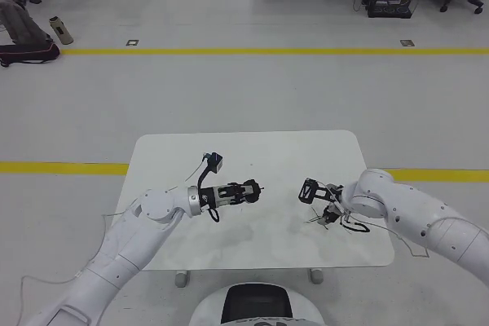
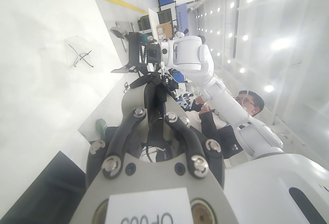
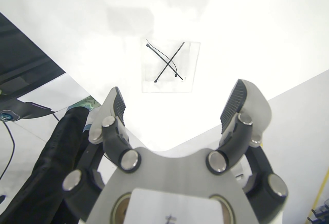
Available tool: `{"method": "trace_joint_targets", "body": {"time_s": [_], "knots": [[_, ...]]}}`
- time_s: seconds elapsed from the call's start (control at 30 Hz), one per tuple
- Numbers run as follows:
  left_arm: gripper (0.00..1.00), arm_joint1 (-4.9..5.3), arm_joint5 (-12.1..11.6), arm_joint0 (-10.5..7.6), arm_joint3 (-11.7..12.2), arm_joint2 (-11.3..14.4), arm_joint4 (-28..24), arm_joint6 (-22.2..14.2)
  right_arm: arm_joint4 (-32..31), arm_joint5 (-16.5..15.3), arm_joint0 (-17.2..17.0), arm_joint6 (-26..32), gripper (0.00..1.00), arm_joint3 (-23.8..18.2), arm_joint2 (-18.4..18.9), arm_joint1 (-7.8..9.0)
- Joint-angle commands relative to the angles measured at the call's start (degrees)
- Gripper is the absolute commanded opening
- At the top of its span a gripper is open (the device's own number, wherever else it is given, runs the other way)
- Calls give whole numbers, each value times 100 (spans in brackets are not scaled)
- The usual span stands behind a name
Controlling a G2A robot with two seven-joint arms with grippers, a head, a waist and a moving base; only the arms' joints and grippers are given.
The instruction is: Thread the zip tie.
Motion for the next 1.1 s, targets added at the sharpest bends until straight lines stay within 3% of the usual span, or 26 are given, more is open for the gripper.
{"method": "trace_joint_targets", "body": {"time_s": [0.0, 0.2, 0.4, 0.5, 0.77, 1.07], "knots": [[0, 0, 0, 0, 0, 0, 0, 0, -1, 0, -3, 2, 100, 0, 5, -1], [0, 0, 0, 0, 0, 0, 0, 0, -191, 0, -107, -225, 100, 53, 48, -38], [0, 0, 0, 0, 0, 0, 0, 0, -261, 0, -146, -424, 100, 336, 104, -183], [0, 0, 0, 0, 0, 0, 0, 0, -294, 0, -156, -460, 100, 470, 134, -270], [0, 0, 0, 0, 0, 0, 0, 0, -360, 26, -197, -511, 100, 474, 132, -276], [0, 0, 0, 0, 0, 0, 0, 0, -606, 0, -299, -517, 100, 675, 159, -453]]}}
